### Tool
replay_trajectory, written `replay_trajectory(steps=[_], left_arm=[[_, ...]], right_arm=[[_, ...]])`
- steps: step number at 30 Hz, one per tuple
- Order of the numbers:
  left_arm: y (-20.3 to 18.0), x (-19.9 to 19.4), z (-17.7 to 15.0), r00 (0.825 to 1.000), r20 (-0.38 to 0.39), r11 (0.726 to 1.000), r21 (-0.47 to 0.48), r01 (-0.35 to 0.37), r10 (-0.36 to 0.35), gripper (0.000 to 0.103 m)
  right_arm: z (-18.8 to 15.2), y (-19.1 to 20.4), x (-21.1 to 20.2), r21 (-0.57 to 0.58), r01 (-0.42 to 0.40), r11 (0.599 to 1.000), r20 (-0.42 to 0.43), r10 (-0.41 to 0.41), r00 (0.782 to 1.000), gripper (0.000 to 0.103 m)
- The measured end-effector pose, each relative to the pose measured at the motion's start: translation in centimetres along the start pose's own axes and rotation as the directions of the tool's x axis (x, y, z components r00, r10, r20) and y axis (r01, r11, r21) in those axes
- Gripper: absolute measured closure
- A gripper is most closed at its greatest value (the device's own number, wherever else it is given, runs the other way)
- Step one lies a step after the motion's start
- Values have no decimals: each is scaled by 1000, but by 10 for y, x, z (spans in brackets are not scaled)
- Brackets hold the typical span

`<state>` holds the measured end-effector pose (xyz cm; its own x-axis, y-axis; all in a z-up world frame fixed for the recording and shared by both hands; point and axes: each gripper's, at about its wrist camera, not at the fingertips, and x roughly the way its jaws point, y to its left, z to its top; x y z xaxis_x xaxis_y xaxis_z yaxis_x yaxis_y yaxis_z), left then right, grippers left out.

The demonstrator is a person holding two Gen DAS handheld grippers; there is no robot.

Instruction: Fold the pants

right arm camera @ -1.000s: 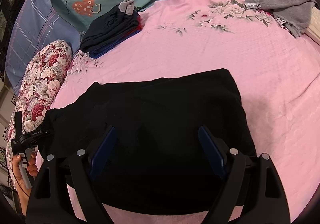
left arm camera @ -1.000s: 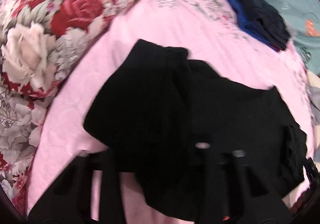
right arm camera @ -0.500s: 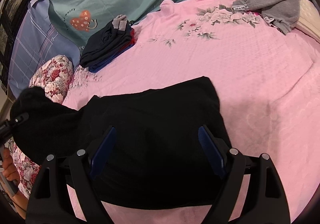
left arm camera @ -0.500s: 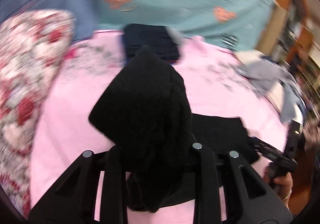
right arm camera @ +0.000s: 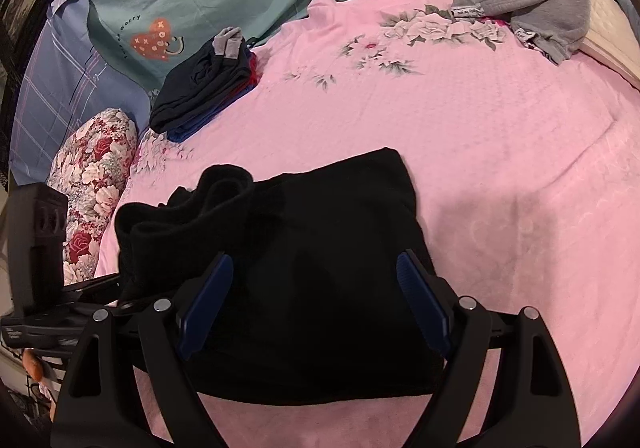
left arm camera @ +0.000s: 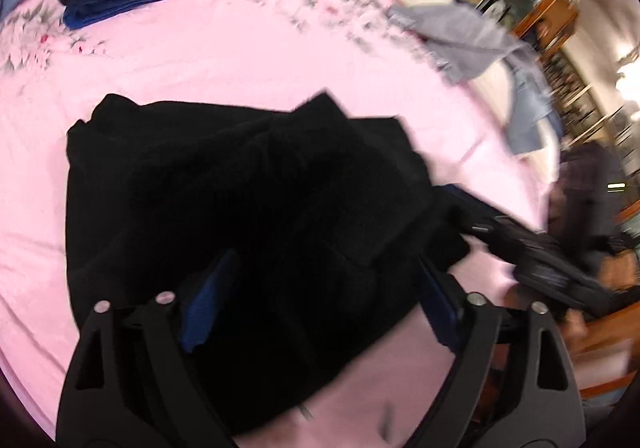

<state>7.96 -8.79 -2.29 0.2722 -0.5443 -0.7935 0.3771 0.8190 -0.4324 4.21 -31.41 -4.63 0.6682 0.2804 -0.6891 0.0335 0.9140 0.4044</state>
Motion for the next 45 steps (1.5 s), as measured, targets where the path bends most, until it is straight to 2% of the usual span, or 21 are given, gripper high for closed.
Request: replay_trajectory(steps=[1, 3, 5, 7, 10, 13, 16, 18, 21, 27, 31, 34, 36, 37, 38, 39, 40, 42, 45], left_arm=[[4, -18, -1, 999, 38, 1000, -12, 27, -27, 7], [12, -40, -2, 995, 95, 999, -26, 19, -17, 4], [29, -63, -6, 984, 174, 997, -75, -24, 36, 4], [52, -76, -9, 966, 220, 982, -158, -101, 135, 3], [84, -68, -17, 938, 175, 937, -242, -253, 299, 3], [100, -43, -25, 934, 90, 913, -263, -312, 345, 3], [109, -14, -34, 930, 7, 902, -247, -354, 367, 3], [105, -5, -38, 919, 9, 897, -222, -382, 393, 2], [92, 3, -45, 889, 31, 881, -148, -449, 458, 2], [92, 3, -45, 892, 28, 884, -152, -442, 451, 2], [93, 1, -46, 891, 31, 883, -155, -444, 453, 2], [93, 1, -46, 889, 29, 880, -158, -447, 457, 2], [94, 0, -46, 891, 25, 882, -159, -444, 453, 2], [95, 0, -46, 893, 23, 884, -159, -440, 449, 2], [96, -1, -45, 897, 19, 887, -159, -434, 443, 2], [97, -3, -45, 902, 13, 891, -163, -425, 432, 2], [101, -7, -44, 913, 5, 899, -179, -401, 408, 2], [108, -19, -42, 931, 23, 906, -241, -348, 364, 2], [110, -39, -37, 930, 83, 899, -300, -320, 359, 2]], right_arm=[[2, 2, 1, 1, -14, 1000, -4, 14, 1000, 19], [5, 4, 1, 11, -37, 999, -8, 37, 999, 19], [9, 8, 1, 20, -40, 999, 4, 40, 999, 19], [11, 11, 0, 18, -23, 1000, 14, 23, 1000, 18], [13, 15, 4, 17, -47, 999, -4, 48, 999, 15], [14, 19, 11, 51, -116, 992, -45, 118, 992, 13], [11, 24, 21, 76, -183, 980, -100, 190, 977, 13], [8, 27, 26, 83, -199, 976, -125, 209, 970, 13], [5, 32, 31, 95, -222, 970, -144, 234, 962, 13], [9, 28, 21, 133, -229, 964, -109, 244, 964, 13], [7, 25, 26, 184, -260, 948, -158, 290, 944, 13], [2, 37, 36, 124, -222, 967, -191, 242, 951, 13], [-3, 54, 51, 44, -207, 977, -231, 212, 950, 27], [-4, 60, 54, 13, -196, 980, -236, 194, 952, 54], [-6, 69, 58, -28, -149, 988, -235, 138, 962, 62], [-5, 73, 58, -47, -143, 989, -222, 129, 966, 68], [-3, 79, 54, -84, -148, 985, -200, 129, 971, 74], [1, 93, 40, -151, -186, 971, -161, 162, 974, 76], [14, 107, 5, -233, -277, 932, -79, 266, 961, 78]])
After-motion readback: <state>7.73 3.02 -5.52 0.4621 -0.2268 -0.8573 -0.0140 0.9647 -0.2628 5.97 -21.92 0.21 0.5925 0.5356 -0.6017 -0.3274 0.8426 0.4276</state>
